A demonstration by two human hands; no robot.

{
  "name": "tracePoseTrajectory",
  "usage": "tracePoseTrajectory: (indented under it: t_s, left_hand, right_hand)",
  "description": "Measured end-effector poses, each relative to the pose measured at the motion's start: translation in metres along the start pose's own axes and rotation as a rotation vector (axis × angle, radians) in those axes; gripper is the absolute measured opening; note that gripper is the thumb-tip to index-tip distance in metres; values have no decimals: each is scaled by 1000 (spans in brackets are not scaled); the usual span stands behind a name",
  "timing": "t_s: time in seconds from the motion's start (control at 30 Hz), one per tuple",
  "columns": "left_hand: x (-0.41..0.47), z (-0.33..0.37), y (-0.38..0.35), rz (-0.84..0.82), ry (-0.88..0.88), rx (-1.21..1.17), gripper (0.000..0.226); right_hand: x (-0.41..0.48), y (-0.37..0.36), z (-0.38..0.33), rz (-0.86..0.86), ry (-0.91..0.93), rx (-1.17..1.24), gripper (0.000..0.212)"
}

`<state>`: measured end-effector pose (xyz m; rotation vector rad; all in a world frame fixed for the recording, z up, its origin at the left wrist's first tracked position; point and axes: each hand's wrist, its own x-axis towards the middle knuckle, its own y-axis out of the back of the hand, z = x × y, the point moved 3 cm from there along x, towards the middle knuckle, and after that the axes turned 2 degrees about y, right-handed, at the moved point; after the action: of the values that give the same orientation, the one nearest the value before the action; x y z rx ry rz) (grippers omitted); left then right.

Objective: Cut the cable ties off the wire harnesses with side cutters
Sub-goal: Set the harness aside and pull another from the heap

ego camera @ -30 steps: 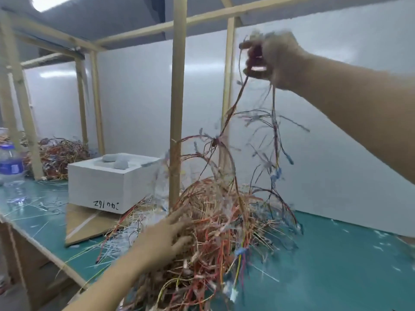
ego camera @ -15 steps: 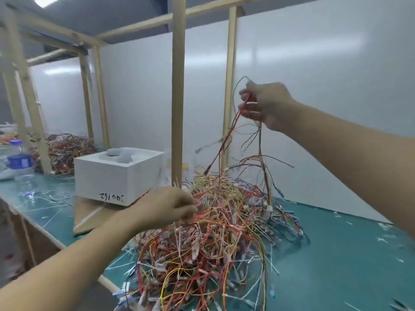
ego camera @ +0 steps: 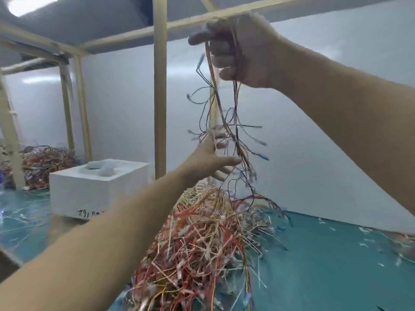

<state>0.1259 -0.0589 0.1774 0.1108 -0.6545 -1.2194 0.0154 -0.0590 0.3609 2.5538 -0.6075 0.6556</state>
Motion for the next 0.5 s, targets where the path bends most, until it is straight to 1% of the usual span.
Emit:
tracePoseTrajectory:
  t_s: [0.03,0.07,0.13,0.17,0.2,0.23,0.3,0.33,0.37,0.43,0.47,0.5]
  left_hand:
    - [6,5,-4,-15,-22,-44,70]
    - [10,8,-8,-78,-32,-39,59]
    - [12,8,-12,-265,-25,37,40]
    - [11,5,-12,-317,-4,19,35]
    - [11,4,-11,-335,17,-62,35]
    - [11,4,-7,-334,34,-209,42]
    - [8,11,8,-294,10,-497,56]
    - [10,17,19,-266,-11,-520,57]
    - [13,22,29,-228,-22,-436,54]
    - [17,33,41,-132,-19,-133,45]
    - [19,35,42,-87,-7,-44,40]
    - [20,33,39,-60,22,-20,36]
  right_hand:
    - [-5,4,3,-15,-4,12,33]
    - [-13,11,12,-5,-29,5,33]
    - [-32,33,41,71,-104,-43,31]
    - [-43,46,57,115,-142,-69,30]
    - [-53,59,72,151,-179,-85,30]
    - [-63,69,86,172,-217,-89,31]
    - [-76,83,106,166,-289,-52,35]
    - [-80,87,112,149,-309,-23,38]
    - [-81,87,114,130,-317,-3,42]
    - [-79,81,111,88,-311,-10,49]
    - [-75,73,106,66,-296,-29,50]
    - [-70,64,99,45,-273,-48,48]
